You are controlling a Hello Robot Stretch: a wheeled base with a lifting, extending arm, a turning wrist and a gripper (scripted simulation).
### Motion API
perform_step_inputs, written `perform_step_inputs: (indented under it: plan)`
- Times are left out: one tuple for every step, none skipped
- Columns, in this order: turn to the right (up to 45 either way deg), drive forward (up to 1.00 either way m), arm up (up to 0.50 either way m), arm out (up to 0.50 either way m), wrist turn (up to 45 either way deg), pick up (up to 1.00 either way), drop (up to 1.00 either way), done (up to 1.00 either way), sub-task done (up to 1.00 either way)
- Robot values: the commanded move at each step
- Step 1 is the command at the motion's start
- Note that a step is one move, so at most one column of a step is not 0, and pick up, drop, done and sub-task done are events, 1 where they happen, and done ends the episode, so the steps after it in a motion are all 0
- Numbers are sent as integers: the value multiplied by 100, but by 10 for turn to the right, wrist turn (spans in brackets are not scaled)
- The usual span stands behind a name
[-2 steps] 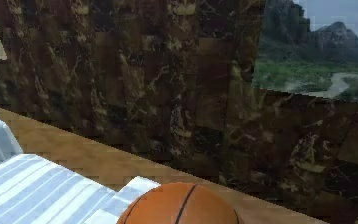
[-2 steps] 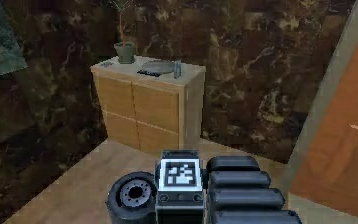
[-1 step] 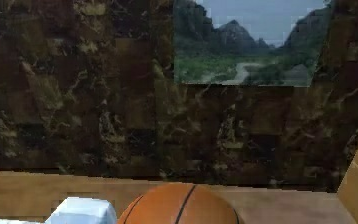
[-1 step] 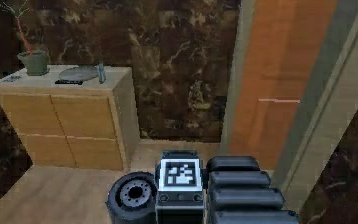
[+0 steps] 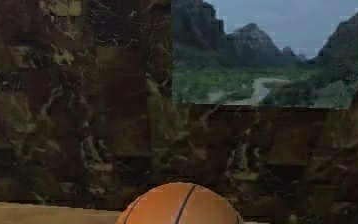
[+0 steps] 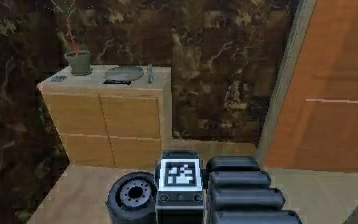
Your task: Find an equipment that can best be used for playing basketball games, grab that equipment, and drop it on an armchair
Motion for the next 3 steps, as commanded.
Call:
perform_step_inputs:
  plan:
    - [-450,0,0,0,0,0,0,0,0]
    - [-450,0,0,0,0,0,0,0,0]
    - [-450,0,0,0,0,0,0,0,0]
